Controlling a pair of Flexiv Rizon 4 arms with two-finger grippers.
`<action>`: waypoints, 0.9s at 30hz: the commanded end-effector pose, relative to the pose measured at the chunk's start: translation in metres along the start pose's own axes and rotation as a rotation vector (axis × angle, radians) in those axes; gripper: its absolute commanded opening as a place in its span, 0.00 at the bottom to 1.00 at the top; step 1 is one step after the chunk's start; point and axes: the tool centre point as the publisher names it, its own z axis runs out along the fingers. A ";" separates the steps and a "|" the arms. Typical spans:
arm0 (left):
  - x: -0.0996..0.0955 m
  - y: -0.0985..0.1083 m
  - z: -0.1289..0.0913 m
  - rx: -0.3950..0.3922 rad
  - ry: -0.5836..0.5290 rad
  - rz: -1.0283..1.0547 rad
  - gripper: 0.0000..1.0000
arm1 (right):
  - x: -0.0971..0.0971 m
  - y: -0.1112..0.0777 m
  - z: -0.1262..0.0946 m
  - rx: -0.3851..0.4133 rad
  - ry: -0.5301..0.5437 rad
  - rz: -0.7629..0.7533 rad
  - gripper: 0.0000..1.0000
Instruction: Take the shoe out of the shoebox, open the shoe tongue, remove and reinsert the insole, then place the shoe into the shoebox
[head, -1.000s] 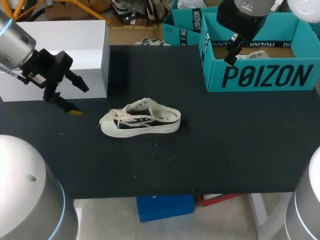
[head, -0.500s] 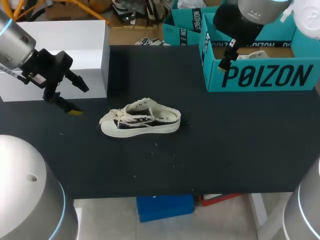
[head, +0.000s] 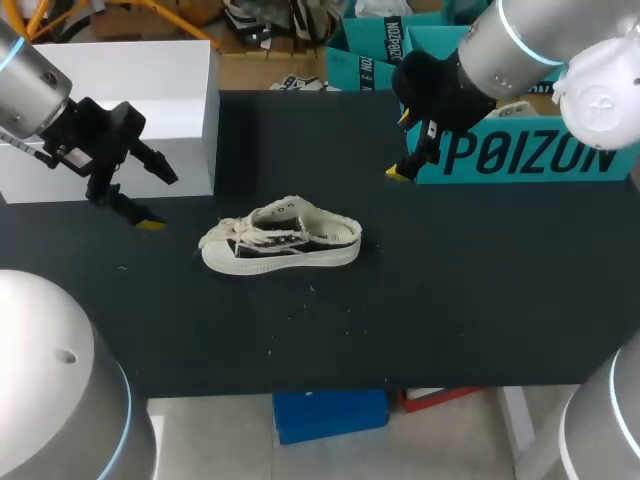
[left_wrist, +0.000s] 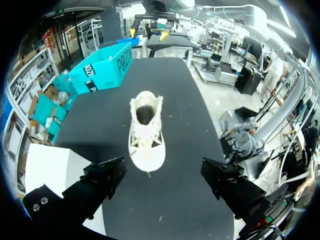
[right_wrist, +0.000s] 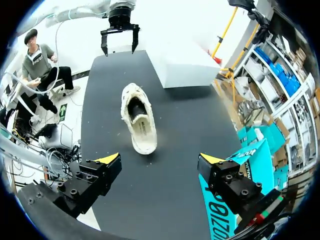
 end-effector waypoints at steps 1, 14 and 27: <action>0.001 0.001 0.001 0.001 -0.004 0.002 1.00 | -0.005 -0.003 0.008 -0.150 0.048 -0.070 1.00; 0.001 0.001 0.001 0.001 -0.004 0.002 1.00 | -0.007 -0.006 0.012 -0.233 -0.004 -0.070 1.00; 0.001 0.001 0.001 0.001 -0.004 0.002 1.00 | -0.009 -0.016 0.054 -0.346 0.062 -0.160 1.00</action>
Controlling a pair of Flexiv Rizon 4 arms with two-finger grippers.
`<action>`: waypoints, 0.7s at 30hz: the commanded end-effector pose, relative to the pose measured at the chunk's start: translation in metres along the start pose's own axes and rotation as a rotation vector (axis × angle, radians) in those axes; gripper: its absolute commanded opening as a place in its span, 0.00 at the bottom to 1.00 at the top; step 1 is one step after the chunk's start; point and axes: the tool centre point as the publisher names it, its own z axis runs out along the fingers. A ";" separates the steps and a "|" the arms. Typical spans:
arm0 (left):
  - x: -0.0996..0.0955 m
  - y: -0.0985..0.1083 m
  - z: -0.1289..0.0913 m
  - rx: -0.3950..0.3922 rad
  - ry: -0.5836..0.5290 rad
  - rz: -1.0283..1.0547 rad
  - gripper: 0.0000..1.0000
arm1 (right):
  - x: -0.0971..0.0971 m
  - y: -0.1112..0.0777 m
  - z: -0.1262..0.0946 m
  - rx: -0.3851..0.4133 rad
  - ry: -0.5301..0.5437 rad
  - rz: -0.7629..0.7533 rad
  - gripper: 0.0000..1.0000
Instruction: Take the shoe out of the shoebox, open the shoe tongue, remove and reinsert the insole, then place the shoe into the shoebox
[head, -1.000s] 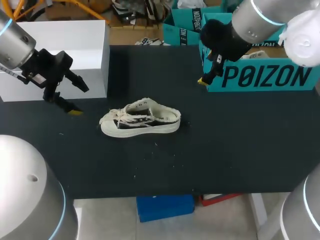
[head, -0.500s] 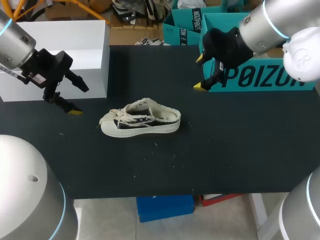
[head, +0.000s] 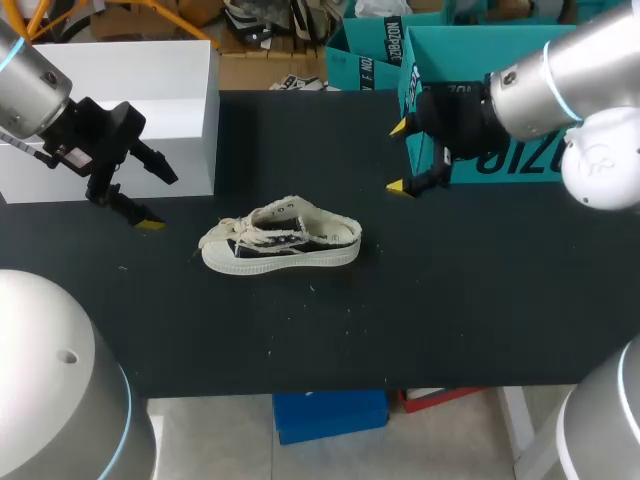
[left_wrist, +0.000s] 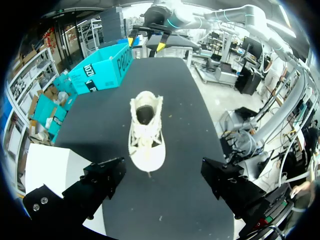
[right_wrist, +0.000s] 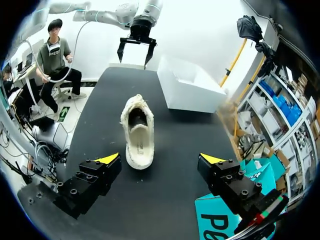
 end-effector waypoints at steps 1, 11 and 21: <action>0.001 0.001 0.001 0.000 -0.004 0.002 1.00 | -0.002 -0.010 0.020 -0.087 0.062 -0.004 1.00; 0.001 0.001 0.001 0.000 -0.004 0.002 1.00 | 0.010 -0.022 0.045 -0.153 0.143 0.019 1.00; 0.001 0.001 0.001 0.000 -0.004 0.002 1.00 | 0.030 -0.025 0.083 -0.170 0.191 0.031 1.00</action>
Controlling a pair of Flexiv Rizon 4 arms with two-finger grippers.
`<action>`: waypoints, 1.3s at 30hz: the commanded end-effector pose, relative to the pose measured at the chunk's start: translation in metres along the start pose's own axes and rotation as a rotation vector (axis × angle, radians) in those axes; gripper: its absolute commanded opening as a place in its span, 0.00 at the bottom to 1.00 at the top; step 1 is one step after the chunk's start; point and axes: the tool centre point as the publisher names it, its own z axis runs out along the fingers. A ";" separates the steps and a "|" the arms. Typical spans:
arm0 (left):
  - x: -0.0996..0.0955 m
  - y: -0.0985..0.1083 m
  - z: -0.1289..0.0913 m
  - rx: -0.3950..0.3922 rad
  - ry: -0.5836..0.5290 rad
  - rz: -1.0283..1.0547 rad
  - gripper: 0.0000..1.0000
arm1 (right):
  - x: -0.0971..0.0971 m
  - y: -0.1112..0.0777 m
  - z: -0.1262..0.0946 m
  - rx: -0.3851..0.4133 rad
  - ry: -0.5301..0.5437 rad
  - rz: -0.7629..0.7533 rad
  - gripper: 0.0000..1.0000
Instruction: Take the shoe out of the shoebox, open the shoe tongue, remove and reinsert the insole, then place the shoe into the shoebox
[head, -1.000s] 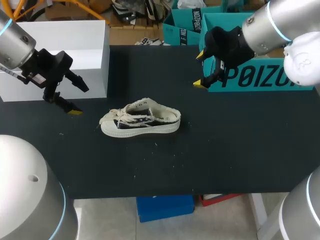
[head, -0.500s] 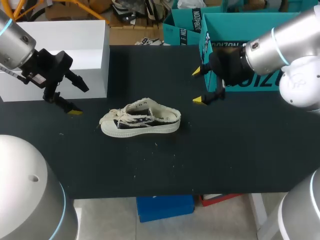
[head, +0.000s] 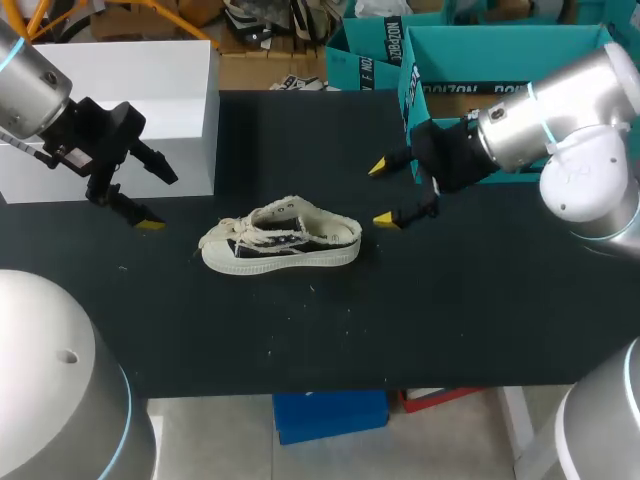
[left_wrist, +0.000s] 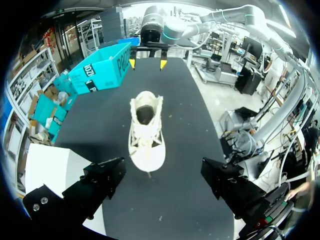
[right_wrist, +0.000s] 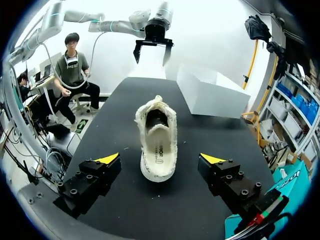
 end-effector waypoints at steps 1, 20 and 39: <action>0.001 0.001 0.001 0.000 -0.004 0.002 1.00 | -0.001 -0.004 0.024 -0.009 0.002 0.001 1.00; 0.001 0.001 0.001 0.000 -0.004 0.002 1.00 | 0.000 -0.028 0.069 0.033 -0.055 0.051 1.00; 0.001 0.001 0.001 0.000 -0.004 0.002 1.00 | -0.014 -0.040 0.095 -0.004 -0.023 0.089 1.00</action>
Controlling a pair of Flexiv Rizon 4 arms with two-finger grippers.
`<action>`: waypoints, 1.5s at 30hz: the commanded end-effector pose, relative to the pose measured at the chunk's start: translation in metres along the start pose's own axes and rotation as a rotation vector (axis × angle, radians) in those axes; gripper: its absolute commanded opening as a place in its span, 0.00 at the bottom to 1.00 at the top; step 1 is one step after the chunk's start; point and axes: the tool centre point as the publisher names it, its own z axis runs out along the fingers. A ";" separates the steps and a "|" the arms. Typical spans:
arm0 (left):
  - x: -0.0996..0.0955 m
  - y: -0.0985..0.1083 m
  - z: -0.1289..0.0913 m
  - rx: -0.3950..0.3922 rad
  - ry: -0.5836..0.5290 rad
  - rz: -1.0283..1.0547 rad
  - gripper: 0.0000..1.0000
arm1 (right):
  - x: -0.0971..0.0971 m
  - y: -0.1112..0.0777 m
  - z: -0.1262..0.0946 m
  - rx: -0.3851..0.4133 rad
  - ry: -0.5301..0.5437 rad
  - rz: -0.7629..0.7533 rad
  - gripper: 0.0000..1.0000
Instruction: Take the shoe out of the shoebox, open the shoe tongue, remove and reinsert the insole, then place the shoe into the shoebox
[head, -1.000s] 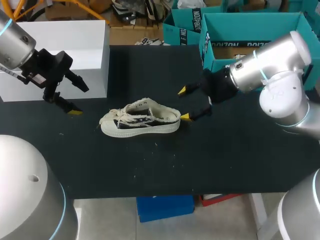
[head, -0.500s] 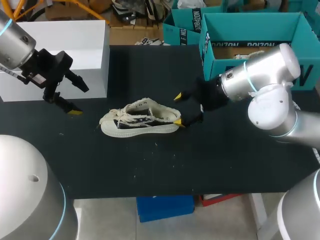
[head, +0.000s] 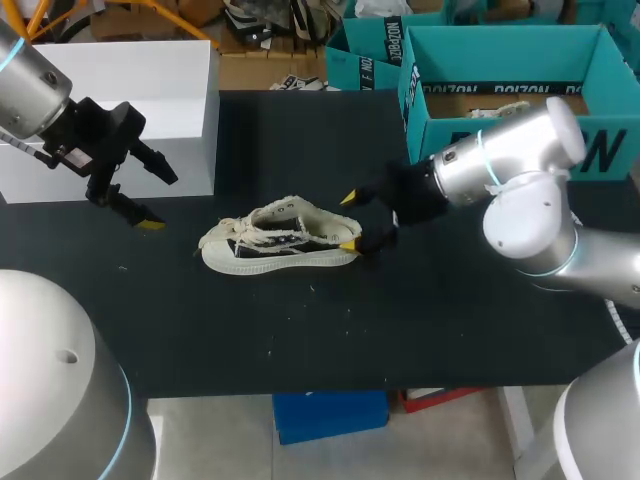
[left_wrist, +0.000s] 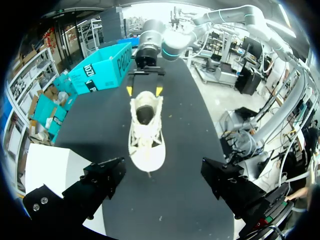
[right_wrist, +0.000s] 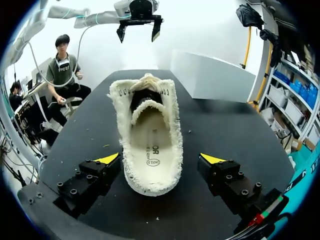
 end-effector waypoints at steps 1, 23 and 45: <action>0.001 0.001 0.001 0.000 -0.004 0.002 1.00 | -0.004 -0.001 0.010 -0.005 0.007 0.004 1.00; 0.001 0.001 0.001 0.000 -0.004 0.002 1.00 | 0.012 -0.003 0.028 -0.024 0.033 0.049 1.00; 0.001 0.001 0.001 0.000 -0.004 0.002 1.00 | 0.010 -0.009 0.051 -0.046 0.079 0.056 0.22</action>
